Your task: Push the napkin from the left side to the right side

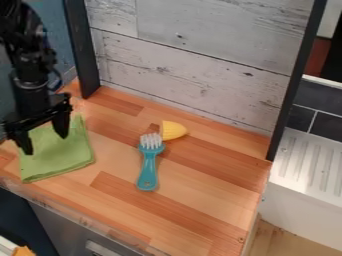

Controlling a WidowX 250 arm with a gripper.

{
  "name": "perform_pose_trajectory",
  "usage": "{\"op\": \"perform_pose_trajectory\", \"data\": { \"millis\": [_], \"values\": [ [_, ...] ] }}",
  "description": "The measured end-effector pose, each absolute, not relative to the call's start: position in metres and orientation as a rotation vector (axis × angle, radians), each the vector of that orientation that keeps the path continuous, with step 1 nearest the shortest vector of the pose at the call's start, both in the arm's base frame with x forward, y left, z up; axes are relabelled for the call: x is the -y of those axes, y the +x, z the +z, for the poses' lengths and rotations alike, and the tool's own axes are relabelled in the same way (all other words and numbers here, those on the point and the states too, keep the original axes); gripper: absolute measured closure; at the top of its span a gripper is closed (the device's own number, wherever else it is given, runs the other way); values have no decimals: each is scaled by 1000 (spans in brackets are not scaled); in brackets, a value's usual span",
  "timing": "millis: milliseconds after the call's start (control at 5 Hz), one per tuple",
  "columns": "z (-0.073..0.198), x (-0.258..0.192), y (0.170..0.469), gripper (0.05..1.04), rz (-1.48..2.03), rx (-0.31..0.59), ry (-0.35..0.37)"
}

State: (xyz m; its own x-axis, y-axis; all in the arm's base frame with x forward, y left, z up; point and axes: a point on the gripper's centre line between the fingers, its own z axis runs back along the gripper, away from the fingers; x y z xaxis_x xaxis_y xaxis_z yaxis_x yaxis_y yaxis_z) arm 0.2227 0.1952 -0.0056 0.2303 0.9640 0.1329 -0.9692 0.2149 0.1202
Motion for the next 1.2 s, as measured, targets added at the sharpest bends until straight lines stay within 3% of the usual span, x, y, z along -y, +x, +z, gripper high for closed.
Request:
{"op": "perform_pose_trajectory", "data": {
  "millis": [200, 800, 1200],
  "values": [
    [-19, -201, 220, 83, 1365, 16, 191],
    [-32, -193, 226, 83, 1371, 95, 148],
    [-32, -134, 226, 83, 1255, 107, 102]
  ]
}}
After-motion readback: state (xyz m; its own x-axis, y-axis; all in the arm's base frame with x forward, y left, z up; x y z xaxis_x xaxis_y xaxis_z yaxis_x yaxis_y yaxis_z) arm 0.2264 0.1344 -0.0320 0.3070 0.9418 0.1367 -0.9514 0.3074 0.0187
